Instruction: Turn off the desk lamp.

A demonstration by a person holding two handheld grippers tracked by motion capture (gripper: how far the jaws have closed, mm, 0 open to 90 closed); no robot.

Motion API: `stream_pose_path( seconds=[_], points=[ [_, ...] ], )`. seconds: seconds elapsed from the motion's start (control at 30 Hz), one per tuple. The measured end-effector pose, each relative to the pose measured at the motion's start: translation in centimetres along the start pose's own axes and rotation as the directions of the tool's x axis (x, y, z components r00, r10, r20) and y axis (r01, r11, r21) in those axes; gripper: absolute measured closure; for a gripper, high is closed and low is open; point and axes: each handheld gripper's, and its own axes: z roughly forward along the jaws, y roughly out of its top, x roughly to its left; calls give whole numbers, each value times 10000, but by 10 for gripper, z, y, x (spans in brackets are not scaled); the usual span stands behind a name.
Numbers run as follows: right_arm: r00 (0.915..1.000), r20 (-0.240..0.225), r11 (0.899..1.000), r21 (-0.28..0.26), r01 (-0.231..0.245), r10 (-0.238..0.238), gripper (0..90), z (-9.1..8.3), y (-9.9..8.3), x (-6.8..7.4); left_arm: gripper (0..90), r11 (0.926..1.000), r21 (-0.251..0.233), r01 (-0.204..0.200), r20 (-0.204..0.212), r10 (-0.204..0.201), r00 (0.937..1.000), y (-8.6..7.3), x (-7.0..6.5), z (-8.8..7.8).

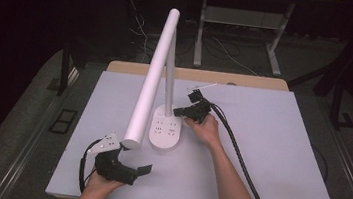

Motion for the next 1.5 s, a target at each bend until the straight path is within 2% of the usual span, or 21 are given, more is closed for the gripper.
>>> stream_pose_path(
  seconds=[0.67, 0.8, 1.07, 1.5],
  points=[
    [9994, 283, 9998, -124, 178, -174, 900, 0, -3, 4, 0, 10000, -4, -33, 3, 33, 10000, 0, -1, 0],
    [9999, 152, 9998, -206, -5, 8, 900, 0, -4, 3, 0, 10000, 2, -7, -14, 7, 10000, 0, 0, 0],
    [9999, 113, 9997, -240, -82, 85, 900, -2, -3, 2, 0, 10000, 10, -4, -34, 4, 10000, 0, 0, 0],
    [9998, 181, 9996, -279, -3, 8, 900, -2, -4, 1, 0, 10000, 19, -36, -25, 36, 10000, 0, 0, 0]
  ],
)
